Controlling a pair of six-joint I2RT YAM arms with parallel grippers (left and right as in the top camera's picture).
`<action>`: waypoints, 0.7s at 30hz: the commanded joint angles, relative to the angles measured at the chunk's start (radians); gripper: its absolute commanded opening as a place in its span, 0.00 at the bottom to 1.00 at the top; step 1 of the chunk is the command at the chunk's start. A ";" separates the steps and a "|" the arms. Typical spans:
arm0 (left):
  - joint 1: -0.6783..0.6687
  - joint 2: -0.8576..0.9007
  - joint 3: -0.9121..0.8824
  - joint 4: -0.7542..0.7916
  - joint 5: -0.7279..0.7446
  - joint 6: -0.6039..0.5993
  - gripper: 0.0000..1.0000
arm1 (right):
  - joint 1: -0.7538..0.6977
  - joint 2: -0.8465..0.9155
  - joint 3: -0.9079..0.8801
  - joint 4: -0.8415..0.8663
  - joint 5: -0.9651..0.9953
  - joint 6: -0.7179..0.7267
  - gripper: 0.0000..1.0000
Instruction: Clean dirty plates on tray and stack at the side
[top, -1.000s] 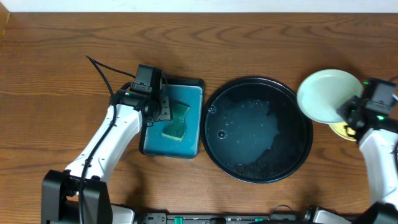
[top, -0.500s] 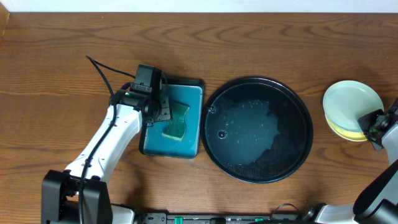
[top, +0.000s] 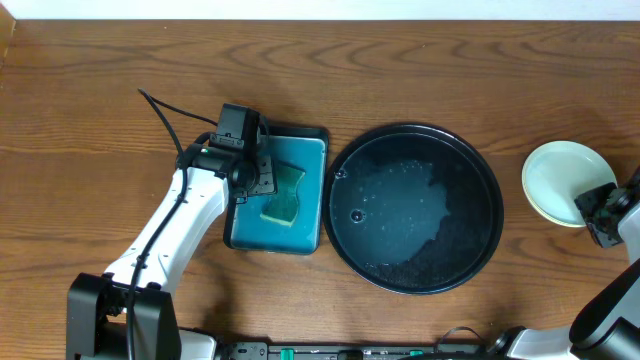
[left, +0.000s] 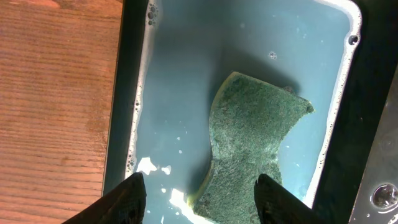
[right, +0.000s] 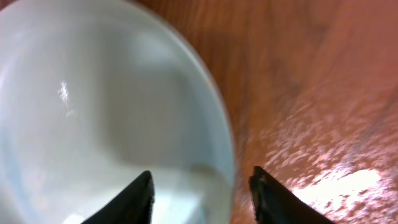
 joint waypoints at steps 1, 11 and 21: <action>0.005 0.002 -0.005 -0.005 -0.013 0.002 0.57 | -0.008 0.006 0.014 0.039 -0.238 -0.108 0.54; 0.070 -0.008 0.061 -0.053 -0.011 -0.001 0.66 | 0.156 -0.007 0.052 0.002 -0.485 -0.312 0.67; 0.160 -0.092 0.111 -0.115 0.059 -0.001 0.79 | 0.424 -0.007 0.201 -0.253 -0.279 -0.449 0.93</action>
